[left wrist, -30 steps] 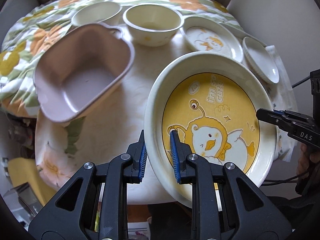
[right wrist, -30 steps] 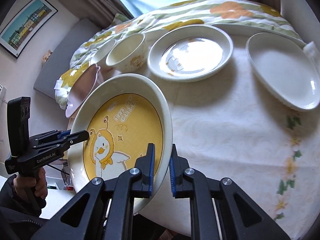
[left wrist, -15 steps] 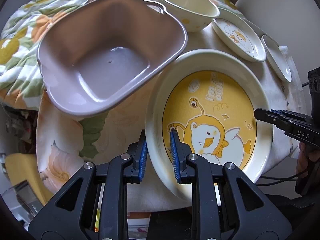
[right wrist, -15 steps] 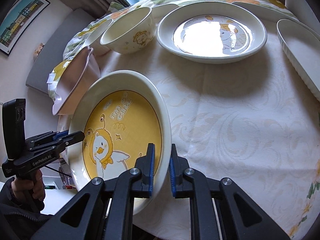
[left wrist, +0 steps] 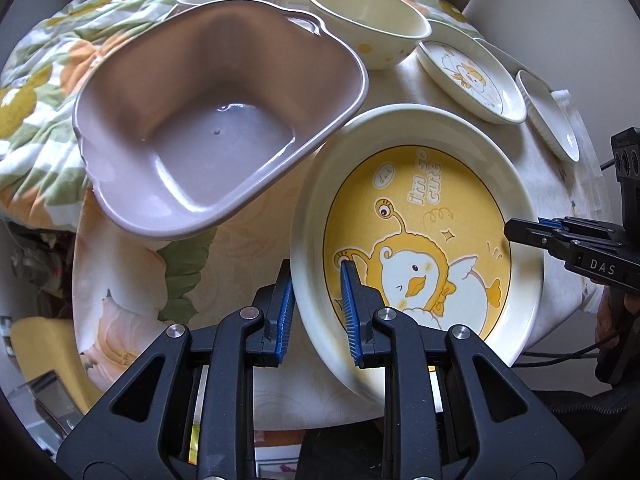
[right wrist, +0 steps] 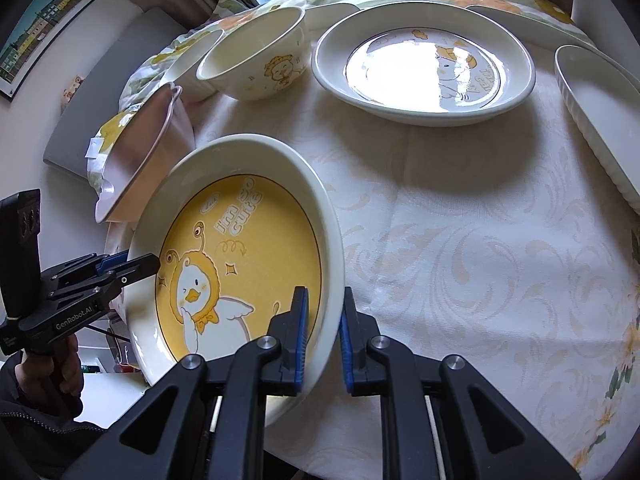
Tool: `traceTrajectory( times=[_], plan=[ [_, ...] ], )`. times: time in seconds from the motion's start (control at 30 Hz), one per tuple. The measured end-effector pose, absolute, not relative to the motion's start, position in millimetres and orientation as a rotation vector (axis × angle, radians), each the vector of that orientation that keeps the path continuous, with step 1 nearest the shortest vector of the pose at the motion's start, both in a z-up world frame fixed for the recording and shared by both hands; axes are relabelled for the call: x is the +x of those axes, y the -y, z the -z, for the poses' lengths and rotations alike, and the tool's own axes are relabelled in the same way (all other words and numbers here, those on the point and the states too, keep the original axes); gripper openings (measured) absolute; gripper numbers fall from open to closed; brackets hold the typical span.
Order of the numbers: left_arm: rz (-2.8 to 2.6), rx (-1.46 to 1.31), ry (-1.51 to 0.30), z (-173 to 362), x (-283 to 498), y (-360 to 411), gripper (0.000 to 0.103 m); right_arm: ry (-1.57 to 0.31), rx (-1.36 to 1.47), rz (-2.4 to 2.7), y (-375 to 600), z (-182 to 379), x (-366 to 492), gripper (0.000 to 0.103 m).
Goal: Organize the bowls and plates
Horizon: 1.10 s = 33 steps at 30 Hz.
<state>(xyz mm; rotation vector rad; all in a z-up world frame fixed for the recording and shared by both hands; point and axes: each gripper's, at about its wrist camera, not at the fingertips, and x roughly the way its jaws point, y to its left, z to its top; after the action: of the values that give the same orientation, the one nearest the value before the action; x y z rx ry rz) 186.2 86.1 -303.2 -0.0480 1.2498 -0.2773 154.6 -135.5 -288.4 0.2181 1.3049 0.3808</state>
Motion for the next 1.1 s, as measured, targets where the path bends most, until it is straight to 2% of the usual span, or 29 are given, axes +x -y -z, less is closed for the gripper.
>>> traceTrajectory(
  times=[0.3,0.33,0.37,0.4,0.47,0.7,0.97,1.0,1.03,1.07,1.1],
  plan=[
    [0.273,0.005,-1.253,306,187,-77,0.024,-1.303,0.263,-0.377,131,288,149,0.033],
    [0.269,0.012,-1.256,308,187,-76,0.026,-1.300,0.268,-0.379,130,288,148,0.042],
    [0.266,0.016,-1.257,309,187,-75,0.035,-1.297,0.272,-0.381,130,288,148,0.052],
    [0.266,0.015,-1.255,310,187,-74,0.052,-1.292,0.276,-0.385,129,288,147,0.055],
    [0.250,0.012,-1.231,309,183,-72,0.074,-1.287,0.277,-0.393,128,288,146,0.056],
    [0.181,0.010,-1.176,289,164,-63,0.076,-1.236,0.262,-0.440,140,271,136,0.056],
    [0.191,0.014,-0.985,207,125,-18,0.076,-1.081,0.284,-0.445,201,210,93,0.056],
    [0.202,0.004,-0.940,191,120,-10,0.078,-1.043,0.290,-0.438,211,199,86,0.060],
    [0.213,-0.004,-0.892,174,117,-2,0.083,-1.003,0.294,-0.429,221,187,80,0.084],
    [0.217,-0.003,-0.845,159,114,8,0.098,-0.962,0.292,-0.418,231,176,74,0.103],
    [0.221,0.002,-0.797,145,112,17,0.103,-0.925,0.288,-0.408,240,165,69,0.103]
  ],
)
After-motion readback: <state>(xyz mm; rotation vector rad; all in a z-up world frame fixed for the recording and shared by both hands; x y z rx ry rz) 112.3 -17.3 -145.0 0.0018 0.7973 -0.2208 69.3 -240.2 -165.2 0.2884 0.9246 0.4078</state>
